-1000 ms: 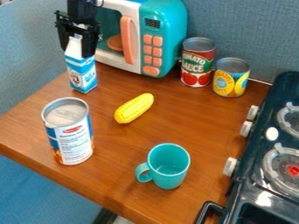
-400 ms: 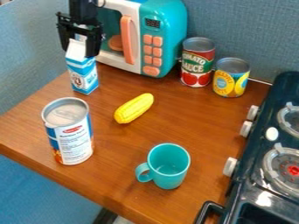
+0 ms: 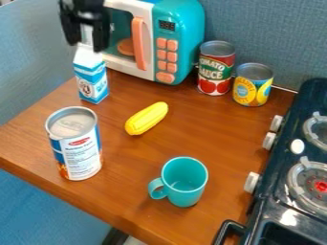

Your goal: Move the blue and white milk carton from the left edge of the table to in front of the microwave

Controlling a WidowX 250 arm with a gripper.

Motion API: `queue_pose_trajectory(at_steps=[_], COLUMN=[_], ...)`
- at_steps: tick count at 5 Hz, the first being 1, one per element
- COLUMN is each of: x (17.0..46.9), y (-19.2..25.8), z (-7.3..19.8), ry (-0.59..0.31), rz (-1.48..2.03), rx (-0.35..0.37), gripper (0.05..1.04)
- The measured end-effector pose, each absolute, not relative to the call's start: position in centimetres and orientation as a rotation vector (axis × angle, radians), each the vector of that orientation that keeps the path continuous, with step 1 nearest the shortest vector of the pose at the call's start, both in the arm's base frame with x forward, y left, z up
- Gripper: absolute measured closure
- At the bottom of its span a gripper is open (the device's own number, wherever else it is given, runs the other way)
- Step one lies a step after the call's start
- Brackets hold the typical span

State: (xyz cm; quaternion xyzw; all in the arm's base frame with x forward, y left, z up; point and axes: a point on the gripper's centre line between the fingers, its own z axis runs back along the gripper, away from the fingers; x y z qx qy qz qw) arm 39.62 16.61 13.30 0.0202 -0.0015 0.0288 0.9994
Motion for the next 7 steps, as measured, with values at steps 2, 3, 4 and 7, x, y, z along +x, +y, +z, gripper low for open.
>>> queue_pose_trajectory(at_steps=[2, 3, 4, 7], x=[34.4, 29.1, 25.2, 22.9], y=[16.1, 12.4, 8.4, 6.5], z=[17.4, 19.0, 18.8, 17.7], ry=[-0.063, -0.051, 0.001, 0.0], rz=[0.033, -0.04, -0.136, -0.175], rx=[0.007, -0.008, -0.002, 0.0], gripper=[0.074, 0.074, 0.074, 0.074])
